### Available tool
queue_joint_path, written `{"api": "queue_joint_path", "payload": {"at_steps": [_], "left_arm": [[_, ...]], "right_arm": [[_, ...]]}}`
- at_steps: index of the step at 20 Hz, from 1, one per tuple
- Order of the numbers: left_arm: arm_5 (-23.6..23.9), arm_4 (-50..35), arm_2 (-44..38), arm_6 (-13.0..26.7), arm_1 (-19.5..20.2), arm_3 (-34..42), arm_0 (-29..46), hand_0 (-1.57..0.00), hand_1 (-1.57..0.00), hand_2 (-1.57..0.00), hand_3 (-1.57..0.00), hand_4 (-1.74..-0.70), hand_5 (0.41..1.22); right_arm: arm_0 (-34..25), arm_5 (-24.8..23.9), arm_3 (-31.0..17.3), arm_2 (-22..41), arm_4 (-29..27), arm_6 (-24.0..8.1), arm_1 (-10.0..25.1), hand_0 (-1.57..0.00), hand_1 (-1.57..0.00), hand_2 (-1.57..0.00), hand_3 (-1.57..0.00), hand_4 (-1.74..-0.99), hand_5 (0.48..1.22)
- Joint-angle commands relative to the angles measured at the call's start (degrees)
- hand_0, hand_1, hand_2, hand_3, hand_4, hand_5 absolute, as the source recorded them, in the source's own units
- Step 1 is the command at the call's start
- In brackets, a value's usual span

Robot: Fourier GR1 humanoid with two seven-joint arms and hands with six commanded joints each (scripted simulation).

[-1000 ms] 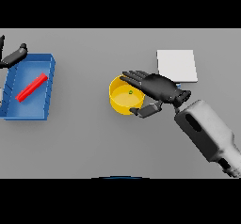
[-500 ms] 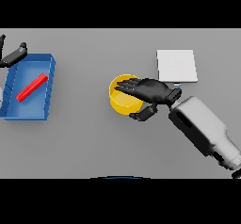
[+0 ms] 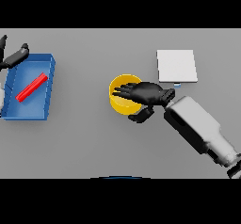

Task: Pick up the red beaker and tilt it to pour out 1 green nut into yellow bowl. Pick up the yellow bowl and place it on the metallic measuring scale.

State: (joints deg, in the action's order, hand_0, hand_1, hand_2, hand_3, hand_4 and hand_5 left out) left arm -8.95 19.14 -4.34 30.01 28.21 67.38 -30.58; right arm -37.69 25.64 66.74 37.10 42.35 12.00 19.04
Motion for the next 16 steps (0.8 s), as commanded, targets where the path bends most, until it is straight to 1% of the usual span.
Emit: {"api": "queue_joint_path", "payload": {"at_steps": [1, 2, 3, 4, 5, 6, 7, 8, 10, 11, 12, 13, 14, 15, 16], "left_arm": [[0.0, -0.1, 0.2, -0.5, -0.2, 0.5, 0.4, 0.00, 0.00, 0.00, 0.00, -0.79, 0.728], [-0.1, -0.2, -0.1, -0.1, 0.1, 0.8, 0.3, 0.00, 0.00, 0.00, 0.00, -0.79, 0.728], [0.2, 0.1, 0.1, 0.2, 0.1, 1.0, 0.4, 0.00, 0.00, 0.00, 0.00, -0.79, 0.729], [-0.2, -0.2, -0.1, 0.6, 0.3, 1.1, 0.3, 0.00, 0.00, 0.00, 0.00, -0.79, 0.730], [-0.2, -0.5, -0.1, 0.9, 0.0, 1.7, 0.4, 0.00, 0.00, 0.00, 0.00, -0.79, 0.732], [-0.3, -0.3, 0.2, 1.4, -0.2, 1.8, 0.4, 0.00, 0.00, 0.00, 0.00, -0.79, 0.732], [-0.2, -0.4, 0.0, 1.5, -0.2, 1.7, 0.2, 0.00, 0.00, 0.00, 0.00, -0.80, 0.730], [0.0, -0.3, 0.0, 1.5, -0.4, 1.4, 0.0, 0.00, 0.00, 0.00, 0.00, -0.80, 0.730], [-0.2, -0.3, -0.1, 0.4, 0.2, 1.1, 0.5, 0.00, 0.00, 0.00, 0.00, -0.79, 0.729], [0.1, -0.1, -0.1, 0.6, 0.0, 0.9, 0.1, 0.00, 0.00, 0.00, 0.00, -0.79, 0.731], [-0.1, 0.1, 0.0, 0.7, 0.4, 1.3, 0.3, 0.00, 0.00, 0.00, 0.00, -0.79, 0.732], [0.1, 0.1, 0.0, 0.5, 0.2, 0.7, -0.4, 0.00, 0.00, 0.00, 0.00, -0.79, 0.733], [0.2, 0.0, 0.1, 0.1, -0.1, 1.4, 0.4, 0.00, 0.00, 0.00, 0.00, -0.79, 0.735], [0.1, 0.1, 0.2, 0.8, -0.2, 1.2, -0.2, 0.00, 0.00, 0.00, 0.00, -0.79, 0.736], [-0.2, -0.2, 0.0, 0.7, 0.1, 1.5, 0.2, 0.00, 0.00, 0.00, 0.00, -0.79, 0.735]], "right_arm": [[-0.3, -0.7, -1.6, 0.4, 0.6, 0.7, -0.2, 0.00, 0.00, 0.00, -0.02, -1.286, 0.710], [0.1, -1.2, -1.7, 0.9, 0.9, 1.8, -0.1, 0.00, 0.00, -0.01, -0.03, -1.286, 0.712], [0.0, -2.1, -2.8, 0.8, 1.0, 2.4, -0.4, 0.00, 0.00, -0.02, -0.04, -1.289, 0.721], [-0.3, -2.0, -3.0, 0.3, 0.6, 2.5, -0.3, 0.00, 0.00, -0.03, -0.06, -1.293, 0.738], [-0.2, -1.7, -2.8, 0.2, 0.3, 2.1, -0.5, 0.00, 0.00, -0.05, -0.09, -1.309, 0.768], [-0.5, -1.8, -3.7, 0.1, 0.4, 0.9, -1.4, 0.00, -0.01, -0.08, -0.12, -1.333, 0.800], [-0.5, -1.4, -3.6, 0.1, 0.1, 1.5, -1.2, -0.07, -0.07, -0.14, -0.18, -1.365, 0.838], [-0.7, -1.3, -3.9, 0.2, 0.2, 2.2, -1.0, -0.17, -0.14, -0.20, -0.24, -1.396, 0.875], [-0.8, -1.3, -3.6, 0.4, 0.7, 2.6, -0.4, -0.47, -0.38, -0.38, -0.42, -1.479, 0.999], [-0.9, -1.4, -3.6, 0.8, 1.1, 2.5, -0.5, -0.63, -0.51, -0.48, -0.65, -1.473, 1.044], [-1.0, -0.5, -3.1, 0.7, 0.9, 1.8, -0.5, -0.78, -0.65, -0.59, -0.83, -1.469, 1.079], [-0.8, -0.5, -3.0, 0.8, 0.7, 1.2, -0.7, -0.94, -0.81, -0.79, -0.98, -1.521, 1.108], [-0.5, -0.8, -2.7, 0.8, 0.4, 1.6, -0.3, -1.06, -0.96, -0.94, -1.00, -1.561, 1.130], [-0.7, -0.5, -2.6, 0.9, 0.2, 1.2, -0.3, -1.17, -1.08, -1.07, -1.03, -1.594, 1.148], [-0.5, -0.6, -2.5, 0.9, -0.1, 2.6, 0.3, -1.25, -1.18, -1.17, -1.05, -1.621, 1.163]]}}
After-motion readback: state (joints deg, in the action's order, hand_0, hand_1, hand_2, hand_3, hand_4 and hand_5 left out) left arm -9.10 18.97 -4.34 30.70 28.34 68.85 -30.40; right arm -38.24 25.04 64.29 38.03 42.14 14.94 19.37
